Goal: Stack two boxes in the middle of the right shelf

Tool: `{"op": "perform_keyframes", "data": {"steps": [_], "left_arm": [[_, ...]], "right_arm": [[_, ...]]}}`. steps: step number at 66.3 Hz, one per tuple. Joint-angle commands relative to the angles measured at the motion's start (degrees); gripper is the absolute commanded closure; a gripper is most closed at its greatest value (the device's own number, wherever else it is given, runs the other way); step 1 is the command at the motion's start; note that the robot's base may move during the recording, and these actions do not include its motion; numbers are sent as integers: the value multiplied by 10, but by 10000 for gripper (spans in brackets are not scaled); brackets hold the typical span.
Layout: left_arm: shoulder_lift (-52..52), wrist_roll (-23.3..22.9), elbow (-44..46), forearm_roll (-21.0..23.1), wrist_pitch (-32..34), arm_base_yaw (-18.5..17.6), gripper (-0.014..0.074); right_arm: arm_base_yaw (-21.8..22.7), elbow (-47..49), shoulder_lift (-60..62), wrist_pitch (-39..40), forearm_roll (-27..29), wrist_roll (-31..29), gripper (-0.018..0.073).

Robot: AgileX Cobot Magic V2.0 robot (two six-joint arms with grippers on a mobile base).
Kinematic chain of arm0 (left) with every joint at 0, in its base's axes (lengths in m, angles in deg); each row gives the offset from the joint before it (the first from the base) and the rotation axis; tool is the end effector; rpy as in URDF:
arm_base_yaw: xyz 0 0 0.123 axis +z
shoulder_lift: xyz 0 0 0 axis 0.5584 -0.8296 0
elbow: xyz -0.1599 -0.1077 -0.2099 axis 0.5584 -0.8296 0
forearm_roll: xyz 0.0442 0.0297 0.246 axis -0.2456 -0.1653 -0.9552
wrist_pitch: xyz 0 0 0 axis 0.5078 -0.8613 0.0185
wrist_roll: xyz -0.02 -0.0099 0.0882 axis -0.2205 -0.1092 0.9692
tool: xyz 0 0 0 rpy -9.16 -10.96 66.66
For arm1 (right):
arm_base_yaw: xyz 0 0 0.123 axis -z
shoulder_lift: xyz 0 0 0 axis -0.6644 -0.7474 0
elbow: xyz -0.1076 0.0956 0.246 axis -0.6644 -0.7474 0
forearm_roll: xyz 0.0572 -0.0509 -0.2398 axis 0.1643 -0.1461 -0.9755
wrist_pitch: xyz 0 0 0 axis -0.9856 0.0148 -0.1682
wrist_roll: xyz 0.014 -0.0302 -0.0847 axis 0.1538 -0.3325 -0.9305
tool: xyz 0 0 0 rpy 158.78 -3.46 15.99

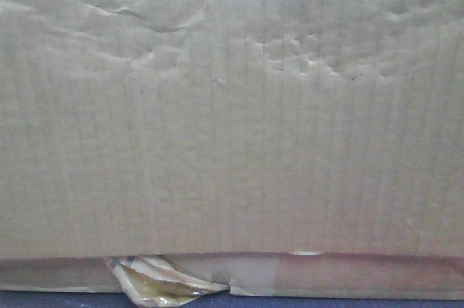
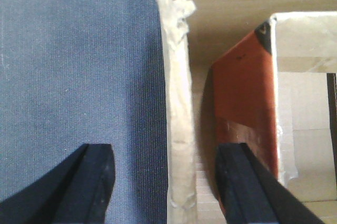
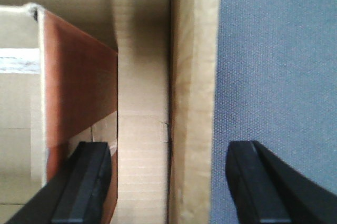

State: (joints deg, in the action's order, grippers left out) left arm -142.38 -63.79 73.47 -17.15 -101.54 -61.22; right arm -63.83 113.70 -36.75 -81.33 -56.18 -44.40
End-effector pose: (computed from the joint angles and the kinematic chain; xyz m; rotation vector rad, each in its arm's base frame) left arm 0.2844 -0.1241 0.3648 0.0127 2.6667 0.0208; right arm 0.2932 0.1095 0.3413 0.1084 2.7875 0.0626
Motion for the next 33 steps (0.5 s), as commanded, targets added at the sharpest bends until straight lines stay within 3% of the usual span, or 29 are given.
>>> {"op": "perform_keyframes", "data": {"steps": [1,33], "left_arm": [[1,0,0,2,2,3,267],[-14,2,-1,33,2,29,267]], "right_arm": [[-1,-1,-1,4,-6,-3,210],[-1,-1,-1,4,-6,-3,210]]}}
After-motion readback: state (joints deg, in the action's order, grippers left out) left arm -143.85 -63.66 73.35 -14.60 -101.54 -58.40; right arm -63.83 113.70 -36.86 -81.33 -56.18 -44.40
